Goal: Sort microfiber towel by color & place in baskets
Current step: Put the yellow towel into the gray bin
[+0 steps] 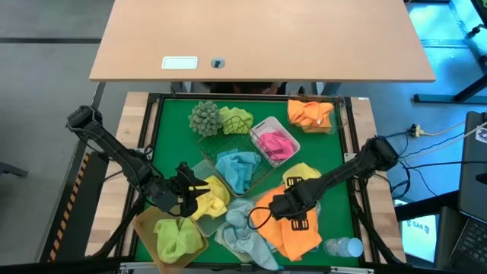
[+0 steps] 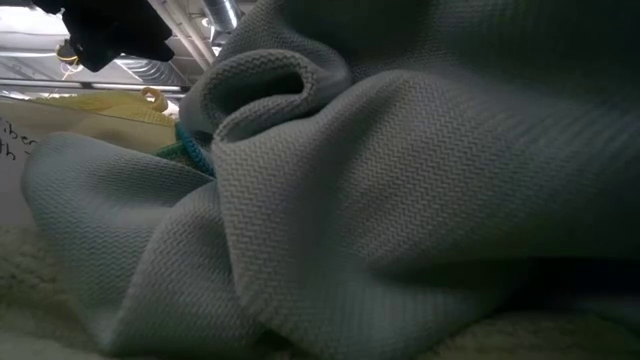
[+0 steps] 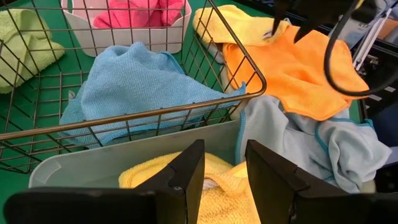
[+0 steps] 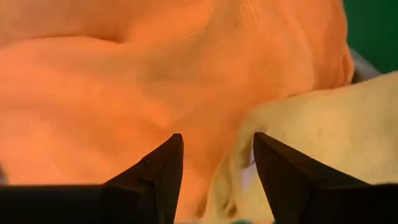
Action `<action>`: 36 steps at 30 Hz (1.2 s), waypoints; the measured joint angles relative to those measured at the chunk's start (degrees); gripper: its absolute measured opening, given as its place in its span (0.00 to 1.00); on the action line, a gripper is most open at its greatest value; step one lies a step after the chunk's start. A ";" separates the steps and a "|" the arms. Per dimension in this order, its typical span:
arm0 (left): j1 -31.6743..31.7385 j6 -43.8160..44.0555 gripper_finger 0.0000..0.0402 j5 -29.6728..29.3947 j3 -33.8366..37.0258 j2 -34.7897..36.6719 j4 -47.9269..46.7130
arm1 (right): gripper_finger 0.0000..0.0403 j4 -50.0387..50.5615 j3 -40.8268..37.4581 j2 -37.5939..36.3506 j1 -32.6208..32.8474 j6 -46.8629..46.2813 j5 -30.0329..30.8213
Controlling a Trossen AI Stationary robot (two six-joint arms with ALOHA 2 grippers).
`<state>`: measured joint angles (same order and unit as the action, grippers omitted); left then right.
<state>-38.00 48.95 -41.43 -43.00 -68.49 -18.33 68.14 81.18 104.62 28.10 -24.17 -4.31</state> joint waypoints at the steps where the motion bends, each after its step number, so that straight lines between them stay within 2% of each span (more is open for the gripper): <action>1: 0.01 0.00 0.28 0.02 0.00 0.00 0.00 | 0.48 -0.23 -0.88 0.00 0.00 -0.04 0.67; 8: 0.01 0.00 0.28 0.16 0.00 0.00 -0.02 | 0.48 1.12 -4.81 0.04 0.00 -0.38 1.60; 20: 0.01 0.02 0.28 0.17 0.00 0.00 0.01 | 0.46 1.14 -5.06 0.02 0.02 -2.64 4.81; 25: 0.01 0.00 0.28 0.17 0.00 0.00 0.00 | 0.34 1.42 -5.06 0.02 0.00 -4.19 4.82; 32: 0.01 -0.02 0.28 0.15 0.00 0.00 0.00 | 0.03 2.55 -5.06 0.02 0.00 -4.48 4.82; 36: 0.01 -0.02 0.28 0.15 0.00 0.00 0.03 | 0.05 2.47 -5.06 0.02 0.01 -4.51 4.80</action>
<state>-38.00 48.93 -41.28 -43.00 -68.49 -18.29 70.61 76.12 104.64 28.11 -28.69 0.49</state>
